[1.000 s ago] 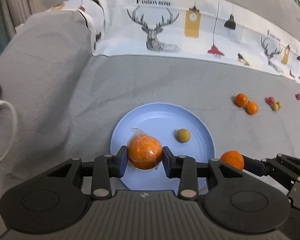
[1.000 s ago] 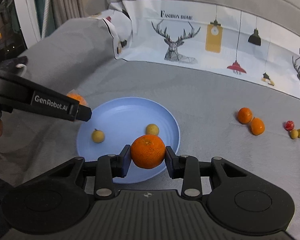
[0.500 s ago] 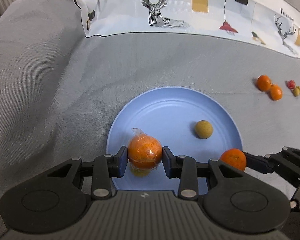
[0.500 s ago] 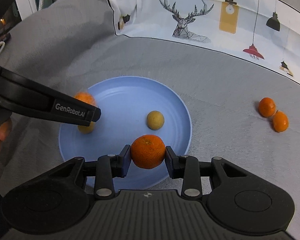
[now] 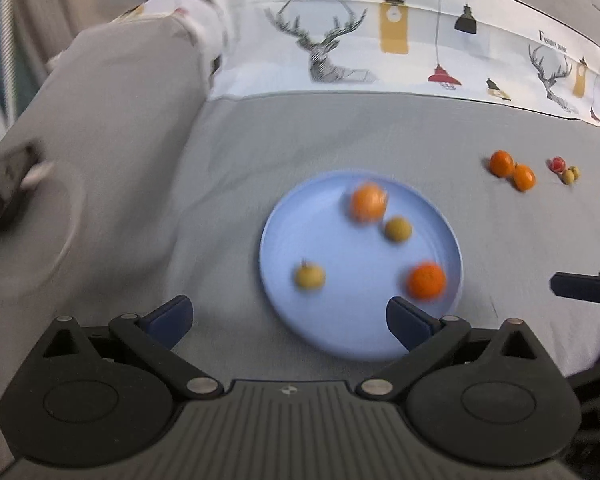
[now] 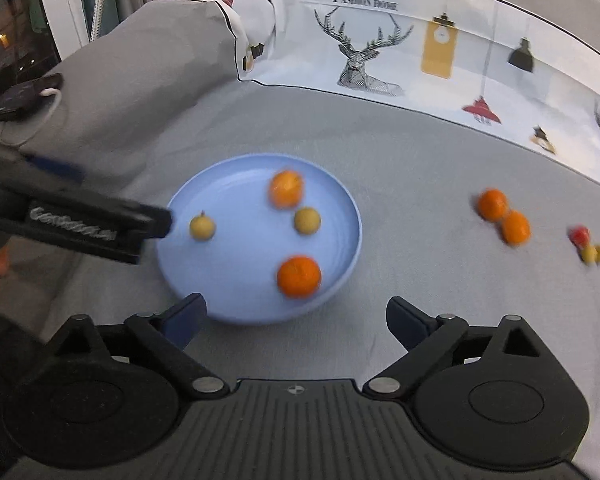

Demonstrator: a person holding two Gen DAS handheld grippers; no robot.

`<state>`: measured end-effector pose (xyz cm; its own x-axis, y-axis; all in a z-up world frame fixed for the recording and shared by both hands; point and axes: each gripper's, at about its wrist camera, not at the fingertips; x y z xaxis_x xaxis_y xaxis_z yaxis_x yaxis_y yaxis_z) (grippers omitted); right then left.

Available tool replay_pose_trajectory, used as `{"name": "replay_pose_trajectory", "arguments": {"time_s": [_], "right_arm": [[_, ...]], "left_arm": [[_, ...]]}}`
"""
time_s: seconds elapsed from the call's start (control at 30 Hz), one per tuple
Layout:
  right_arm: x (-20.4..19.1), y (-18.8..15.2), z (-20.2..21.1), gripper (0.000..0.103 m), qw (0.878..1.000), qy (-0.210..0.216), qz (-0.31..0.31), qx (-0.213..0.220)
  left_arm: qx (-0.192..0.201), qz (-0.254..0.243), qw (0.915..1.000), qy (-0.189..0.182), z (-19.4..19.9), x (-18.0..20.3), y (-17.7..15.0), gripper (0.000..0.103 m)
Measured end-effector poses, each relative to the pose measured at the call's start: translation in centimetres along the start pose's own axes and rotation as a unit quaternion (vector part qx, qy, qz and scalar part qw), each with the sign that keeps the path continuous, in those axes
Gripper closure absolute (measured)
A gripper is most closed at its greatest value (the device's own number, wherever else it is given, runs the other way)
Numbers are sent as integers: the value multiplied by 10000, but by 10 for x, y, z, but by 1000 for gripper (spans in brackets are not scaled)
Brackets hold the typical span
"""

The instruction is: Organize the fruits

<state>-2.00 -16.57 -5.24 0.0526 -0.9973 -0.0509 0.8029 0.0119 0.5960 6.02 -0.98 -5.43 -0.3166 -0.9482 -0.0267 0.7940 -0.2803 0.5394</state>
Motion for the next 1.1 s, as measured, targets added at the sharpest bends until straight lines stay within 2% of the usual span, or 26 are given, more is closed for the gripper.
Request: {"name": "replay_pose_trajectory", "arguments": {"time_s": [0.13,0.33,0.63,0.83,1.1], "right_arm": [[-6,-20,34,5,9995,10,-311,-8],[-23,-40,81,1,9987,-116,-312,383],[-32,-56,118,1,9967,-169,-251,749],[-31,-61,133,1,9946,-216,-309,968],[-30,-64,139,1,9938,-213,-345,1036]], "left_arm": [[-114,291,9994,113,31,-10,-30,0],[60,416,9990,153,71,-11,-57,0],[503,396,9978,148,107,0,-65,0],[583,374,9975,154,116,3,-69,0],[670,281,9973,125,124,9,-71,0]]}}
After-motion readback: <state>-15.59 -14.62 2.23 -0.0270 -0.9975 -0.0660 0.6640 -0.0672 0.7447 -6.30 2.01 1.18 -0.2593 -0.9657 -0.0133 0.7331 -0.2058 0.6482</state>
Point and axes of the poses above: each gripper's, at about its wrist camera, not at the fingertips, and z roughly against the way its jaws point, x to its right, y to its top, and after that the axes turned 5 degrees about z, right-handed
